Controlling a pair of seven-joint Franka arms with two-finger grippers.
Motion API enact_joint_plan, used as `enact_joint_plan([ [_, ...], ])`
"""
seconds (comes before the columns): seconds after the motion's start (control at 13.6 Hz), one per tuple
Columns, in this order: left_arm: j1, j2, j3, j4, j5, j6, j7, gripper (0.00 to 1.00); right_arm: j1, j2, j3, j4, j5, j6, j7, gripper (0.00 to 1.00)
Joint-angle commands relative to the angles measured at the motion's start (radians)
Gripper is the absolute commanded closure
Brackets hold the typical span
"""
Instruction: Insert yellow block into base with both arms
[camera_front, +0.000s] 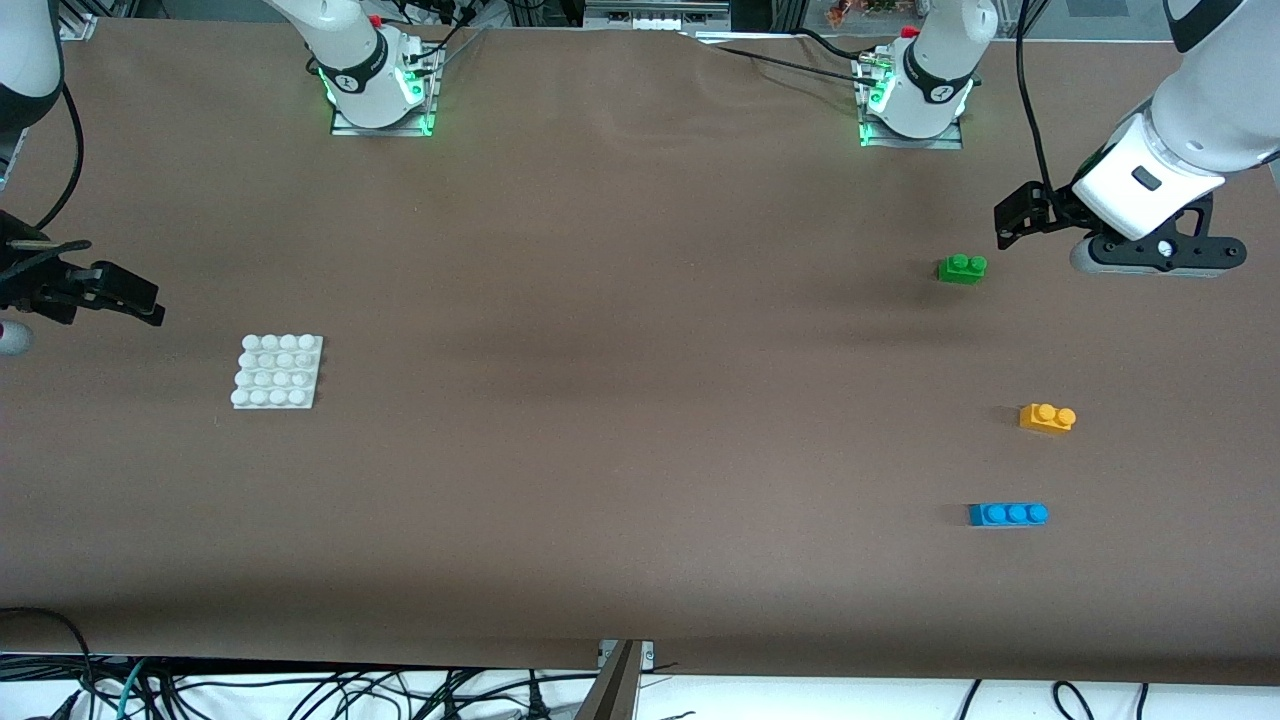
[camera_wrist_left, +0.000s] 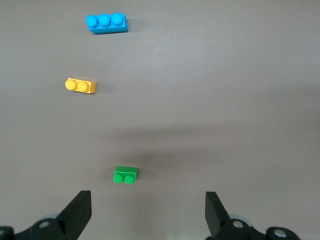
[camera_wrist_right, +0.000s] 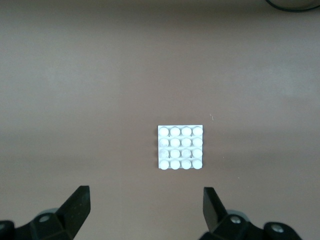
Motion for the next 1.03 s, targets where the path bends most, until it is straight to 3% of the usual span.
enact_joint_plan([
  [0.0, -0.002, 0.002, 0.004, 0.012, -0.019, -0.005, 0.009, 0.0, -0.011, -0.003, 0.01, 0.004, -0.018, 0.002, 0.012, 0.0],
  [0.96, -0.002, 0.002, 0.004, 0.012, -0.019, -0.005, 0.01, 0.0, -0.003, 0.018, 0.014, 0.004, -0.019, 0.048, 0.016, 0.0],
])
